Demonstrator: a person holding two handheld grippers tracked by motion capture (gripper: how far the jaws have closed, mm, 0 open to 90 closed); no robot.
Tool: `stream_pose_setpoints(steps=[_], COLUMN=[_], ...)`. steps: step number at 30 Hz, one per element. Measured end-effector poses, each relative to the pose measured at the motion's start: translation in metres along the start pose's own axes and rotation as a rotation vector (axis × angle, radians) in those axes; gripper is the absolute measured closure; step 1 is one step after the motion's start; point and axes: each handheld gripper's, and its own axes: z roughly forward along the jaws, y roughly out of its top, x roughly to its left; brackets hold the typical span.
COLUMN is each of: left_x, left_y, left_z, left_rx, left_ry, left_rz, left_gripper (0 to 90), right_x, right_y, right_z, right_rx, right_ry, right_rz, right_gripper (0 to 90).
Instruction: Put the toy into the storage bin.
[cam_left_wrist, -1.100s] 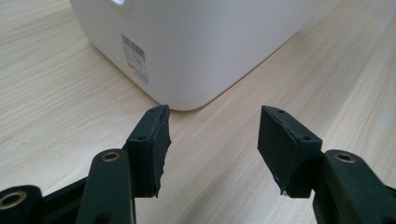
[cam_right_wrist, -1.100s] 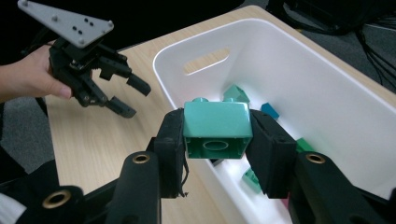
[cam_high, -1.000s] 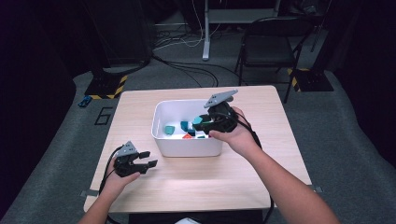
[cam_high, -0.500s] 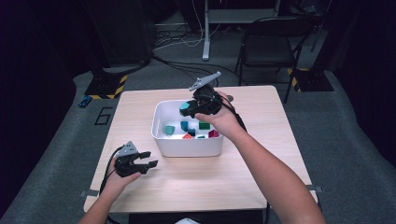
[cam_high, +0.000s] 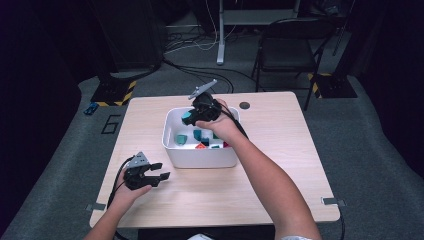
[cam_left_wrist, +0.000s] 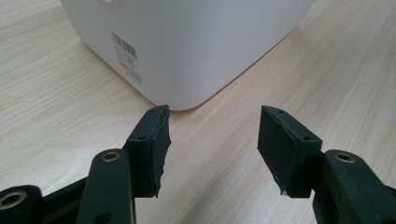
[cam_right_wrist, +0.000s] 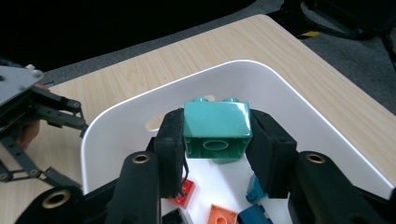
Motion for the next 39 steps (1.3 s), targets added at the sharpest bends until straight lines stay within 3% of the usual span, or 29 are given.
stream_pose_setpoints(steps=[10,23,26,27,28,29,31,32,33,39], left_x=[0.000,0.001,0.000,0.001,-0.001,-0.001,0.001,0.001,0.000,0.002], left_y=[0.000,0.000,0.000,0.001,0.000,0.000,0.001,0.001,0.001,0.001], left_z=[0.000,-0.001,0.000,-0.001,0.000,0.000,0.000,0.000,0.000,0.001], left_rx=[-0.002,0.006,0.007,0.009,0.002,0.002,-0.007,-0.011,-0.008,-0.004], left_ry=[-0.004,-0.006,-0.010,-0.004,-0.009,-0.009,0.000,-0.003,-0.011,0.001], left_rz=[0.008,0.014,0.005,0.022,-0.002,-0.002,0.017,0.007,-0.015,-0.005], left_gripper=[43.5,43.5,43.5,43.5,43.4,43.5,43.4,43.4,43.1,42.6], right_x=[-0.010,-0.017,-0.016,-0.016,-0.016,-0.016,-0.015,-0.014,-0.014,-0.013], right_y=[-0.002,-0.011,-0.011,-0.011,-0.011,-0.011,-0.012,-0.011,-0.011,-0.011], right_z=[0.043,0.070,0.072,0.073,0.073,0.073,0.072,0.071,0.069,0.050], right_rx=[0.037,0.107,0.121,0.126,0.137,0.137,0.141,0.137,0.140,0.107], right_ry=[0.003,0.012,0.011,0.008,0.006,0.006,-0.006,-0.014,-0.017,-0.024], right_rz=[0.013,0.004,0.009,0.008,0.008,0.008,0.020,0.026,0.028,0.039], right_gripper=[58.4,58.3,58.3,58.1,57.8,57.8,52.2,50.0,49.1,46.5])
